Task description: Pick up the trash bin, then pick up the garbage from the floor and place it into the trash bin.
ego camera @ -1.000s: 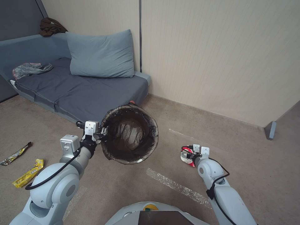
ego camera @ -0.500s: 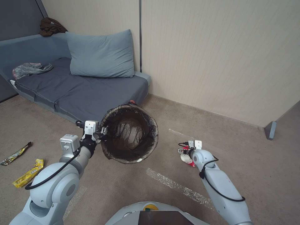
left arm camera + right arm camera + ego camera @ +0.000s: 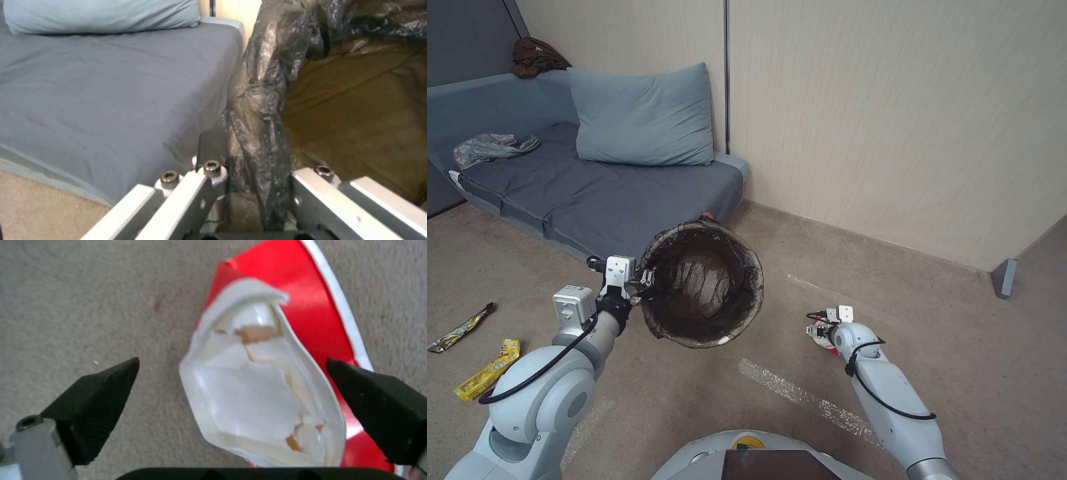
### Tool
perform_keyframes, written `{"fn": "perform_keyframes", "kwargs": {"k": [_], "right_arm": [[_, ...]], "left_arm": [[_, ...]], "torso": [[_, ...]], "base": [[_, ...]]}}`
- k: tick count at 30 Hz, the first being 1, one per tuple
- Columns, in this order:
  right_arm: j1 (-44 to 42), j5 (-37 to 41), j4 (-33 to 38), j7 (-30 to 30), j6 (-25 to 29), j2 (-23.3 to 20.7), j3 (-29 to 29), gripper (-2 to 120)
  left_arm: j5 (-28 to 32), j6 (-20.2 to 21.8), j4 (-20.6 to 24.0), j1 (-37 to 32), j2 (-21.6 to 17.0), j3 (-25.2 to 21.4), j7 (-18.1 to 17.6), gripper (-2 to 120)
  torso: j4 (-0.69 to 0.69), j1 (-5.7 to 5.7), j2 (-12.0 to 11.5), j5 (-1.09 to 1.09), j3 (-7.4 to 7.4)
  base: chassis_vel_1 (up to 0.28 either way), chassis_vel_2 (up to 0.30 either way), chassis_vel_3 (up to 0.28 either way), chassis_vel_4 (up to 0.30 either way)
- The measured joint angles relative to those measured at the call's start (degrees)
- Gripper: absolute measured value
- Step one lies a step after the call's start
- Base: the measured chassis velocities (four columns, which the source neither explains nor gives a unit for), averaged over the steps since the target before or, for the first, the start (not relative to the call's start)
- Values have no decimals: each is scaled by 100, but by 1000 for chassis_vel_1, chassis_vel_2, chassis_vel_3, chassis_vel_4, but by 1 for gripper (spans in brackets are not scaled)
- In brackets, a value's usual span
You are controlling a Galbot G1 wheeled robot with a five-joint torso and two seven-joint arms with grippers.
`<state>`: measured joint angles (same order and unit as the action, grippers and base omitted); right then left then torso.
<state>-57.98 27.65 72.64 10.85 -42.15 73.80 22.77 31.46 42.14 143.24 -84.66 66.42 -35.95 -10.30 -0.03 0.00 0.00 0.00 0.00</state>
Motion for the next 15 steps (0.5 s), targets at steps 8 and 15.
{"fn": "perform_keyframes", "kwargs": {"k": [8,15], "right_arm": [[-40,39,-200,-66,14,70,122,74],[-26,44,-216,-131,15,53,130,47]], "left_arm": [[-27,0,0,3,-12,-7,12,0],[-90,0,-5,-4,-26,-7,40,0]], "torso": [[-1,0,0,-4,-1],[1,0,1,-1,-1]], "base": [[0,0,0,0],[0,0,0,0]]}}
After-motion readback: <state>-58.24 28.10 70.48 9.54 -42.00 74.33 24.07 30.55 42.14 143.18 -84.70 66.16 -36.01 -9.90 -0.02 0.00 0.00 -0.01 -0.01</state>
